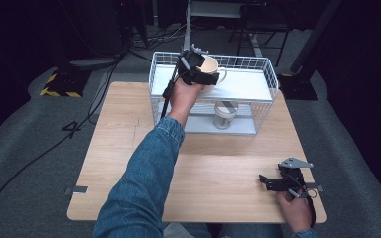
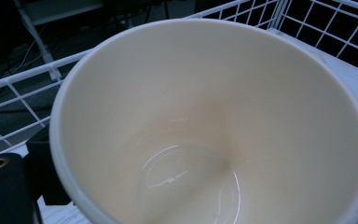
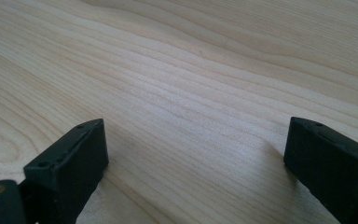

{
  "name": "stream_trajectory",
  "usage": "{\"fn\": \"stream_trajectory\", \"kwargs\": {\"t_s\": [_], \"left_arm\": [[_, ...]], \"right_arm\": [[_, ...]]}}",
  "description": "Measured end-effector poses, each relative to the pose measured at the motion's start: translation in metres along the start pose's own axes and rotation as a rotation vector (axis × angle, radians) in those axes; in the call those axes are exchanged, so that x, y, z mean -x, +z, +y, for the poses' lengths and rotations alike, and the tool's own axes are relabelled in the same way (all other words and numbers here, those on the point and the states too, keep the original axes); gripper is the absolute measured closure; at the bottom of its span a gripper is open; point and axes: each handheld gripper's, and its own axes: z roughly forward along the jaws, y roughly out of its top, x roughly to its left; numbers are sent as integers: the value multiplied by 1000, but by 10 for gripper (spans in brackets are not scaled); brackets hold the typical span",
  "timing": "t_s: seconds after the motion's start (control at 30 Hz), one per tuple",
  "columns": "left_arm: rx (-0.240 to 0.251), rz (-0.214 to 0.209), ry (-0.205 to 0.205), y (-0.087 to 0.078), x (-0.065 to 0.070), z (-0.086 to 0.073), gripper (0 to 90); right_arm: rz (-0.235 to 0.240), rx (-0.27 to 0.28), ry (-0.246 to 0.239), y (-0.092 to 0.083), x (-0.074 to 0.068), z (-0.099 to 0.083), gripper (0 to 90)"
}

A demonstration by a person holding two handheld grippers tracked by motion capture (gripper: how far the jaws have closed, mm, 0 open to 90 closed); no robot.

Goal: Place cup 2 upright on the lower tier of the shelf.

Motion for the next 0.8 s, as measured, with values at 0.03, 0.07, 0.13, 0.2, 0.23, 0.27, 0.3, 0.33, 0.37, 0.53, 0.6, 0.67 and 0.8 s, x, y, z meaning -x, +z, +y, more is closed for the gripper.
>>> {"fn": "stream_trajectory", "kwargs": {"t_s": [0.03, 0.07, 0.13, 0.2, 0.23, 0.27, 0.3, 0.33, 0.37, 0.53, 0.6, 0.67, 0.8], "left_arm": [[-1, -1, -1, 0, 0, 0, 91], [-2, -2, -2, 0, 0, 0, 90], [0, -4, -7, 1, -1, 0, 91], [-2, -10, -18, 1, -2, 0, 90], [-1, -9, -18, 1, -2, 0, 90], [0, -9, -18, 1, -2, 0, 89], [0, -10, -17, 1, -3, 0, 89], [0, -12, -17, 2, -3, 0, 89], [0, -12, -17, 2, -3, 0, 88], [7, -16, -21, 3, -4, -1, 83], [7, -13, -19, 3, -3, 0, 75], [1, 10, -14, 6, -2, 0, 49], [14, 27, -8, 5, -1, 0, 2]], "right_arm": [[-1, -1, 2, 0, 0, 0, 64], [-1, -1, 2, 0, 0, 0, 64], [0, 0, 0, 0, 0, 0, 64], [-1, -1, 1, 0, 0, 0, 64], [0, 0, 0, 0, 0, 0, 64], [-1, -1, 2, 0, 0, 0, 64], [-1, -1, 2, 0, 0, 0, 64], [0, 0, 1, 0, 0, 0, 64], [-1, -1, 2, 0, 0, 0, 64], [0, 0, 0, 0, 0, 0, 64], [-1, -1, 2, 0, 0, 0, 64], [-1, -1, 1, 0, 0, 0, 64], [-1, -1, 2, 0, 0, 0, 64]]}}
